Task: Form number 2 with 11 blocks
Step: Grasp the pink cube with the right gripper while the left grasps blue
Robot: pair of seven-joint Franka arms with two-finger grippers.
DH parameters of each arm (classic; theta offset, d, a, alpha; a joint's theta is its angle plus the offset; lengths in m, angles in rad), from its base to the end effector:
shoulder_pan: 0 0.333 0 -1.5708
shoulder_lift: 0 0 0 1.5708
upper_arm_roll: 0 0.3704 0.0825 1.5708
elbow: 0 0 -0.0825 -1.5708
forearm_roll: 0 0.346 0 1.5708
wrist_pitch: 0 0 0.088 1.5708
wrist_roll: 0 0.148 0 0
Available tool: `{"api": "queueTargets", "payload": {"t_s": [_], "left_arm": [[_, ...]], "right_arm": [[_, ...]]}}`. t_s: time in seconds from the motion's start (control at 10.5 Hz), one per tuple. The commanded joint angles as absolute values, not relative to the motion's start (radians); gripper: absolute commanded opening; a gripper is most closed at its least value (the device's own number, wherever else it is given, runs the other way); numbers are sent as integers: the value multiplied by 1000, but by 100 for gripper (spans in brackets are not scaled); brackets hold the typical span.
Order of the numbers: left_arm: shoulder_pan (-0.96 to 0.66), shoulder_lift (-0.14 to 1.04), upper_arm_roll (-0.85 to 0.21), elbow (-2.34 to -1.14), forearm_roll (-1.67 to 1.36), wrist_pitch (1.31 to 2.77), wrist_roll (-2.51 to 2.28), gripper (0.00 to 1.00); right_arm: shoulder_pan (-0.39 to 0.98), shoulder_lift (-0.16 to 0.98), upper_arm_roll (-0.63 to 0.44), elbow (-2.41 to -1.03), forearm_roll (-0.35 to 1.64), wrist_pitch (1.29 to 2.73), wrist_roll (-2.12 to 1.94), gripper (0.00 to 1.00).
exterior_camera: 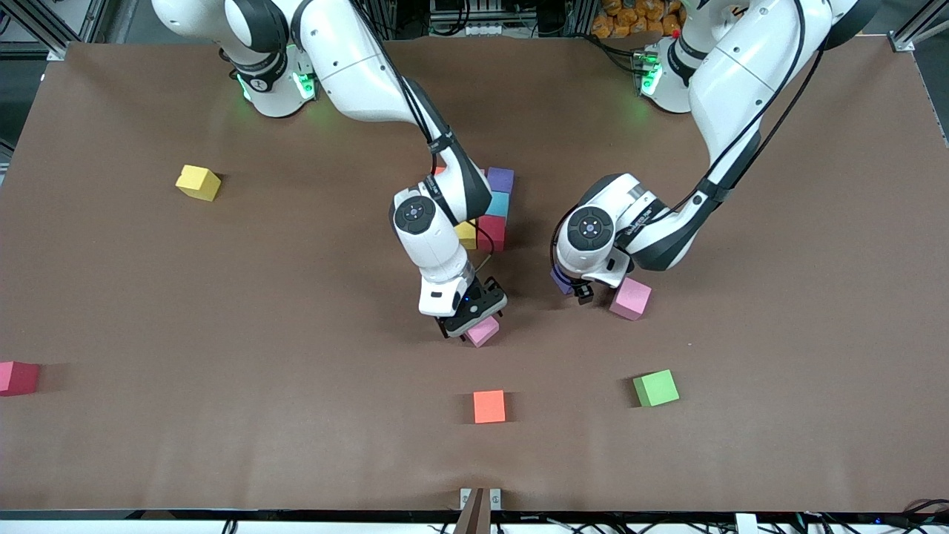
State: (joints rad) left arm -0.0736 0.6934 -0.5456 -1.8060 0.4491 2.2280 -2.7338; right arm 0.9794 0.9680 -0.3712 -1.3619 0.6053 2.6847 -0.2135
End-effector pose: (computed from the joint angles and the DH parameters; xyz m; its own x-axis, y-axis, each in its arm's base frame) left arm 0.5478 -0.3189 0.2198 -0.3059 0.9456 0.1105 0.9456 0.3153 -0.0797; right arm 0.6059 0.5187 0.2210 0.7806 0.4585 0.4249 0.5340 -0.8424 -0.0721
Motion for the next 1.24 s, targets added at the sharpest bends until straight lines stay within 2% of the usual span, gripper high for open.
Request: {"api": "queueTargets", "payload": {"t_s": [0.0,0.1,0.19,0.29,0.38,0.57,0.86,0.95,1.14], "left_arm": [[-75,706,-551,-1796,482,2227,-2807,100],[-75,706,-551,-1796,482,2227,-2809,100],[-71,706,-551,-1795,482,2227,-2807,83],[-49,706,-551,-1793,483,2229,-2774,1],[-54,704,-551,-1792,482,2229,-2764,0],[-54,704,-551,-1792,482,2229,-2763,0],[-63,698,-552,-1790,492,2227,-2719,0],[-67,689,-555,-1789,505,2224,-2633,0],[-75,673,-558,-1746,506,2218,-2529,0]], "right_arm": [[980,994,-380,-1325,627,2683,-236,76],[980,993,-380,-1327,627,2674,-238,37],[992,992,-380,-1328,623,2672,-236,3],[997,991,-380,-1328,611,2672,-251,0],[996,982,-380,-1328,614,2657,-279,0],[974,942,-411,-1283,615,2414,-346,0],[908,840,-410,-1290,627,2231,-585,0],[907,784,-403,-1337,626,2171,-650,0],[914,666,-384,-1496,612,2164,-876,0]]}}
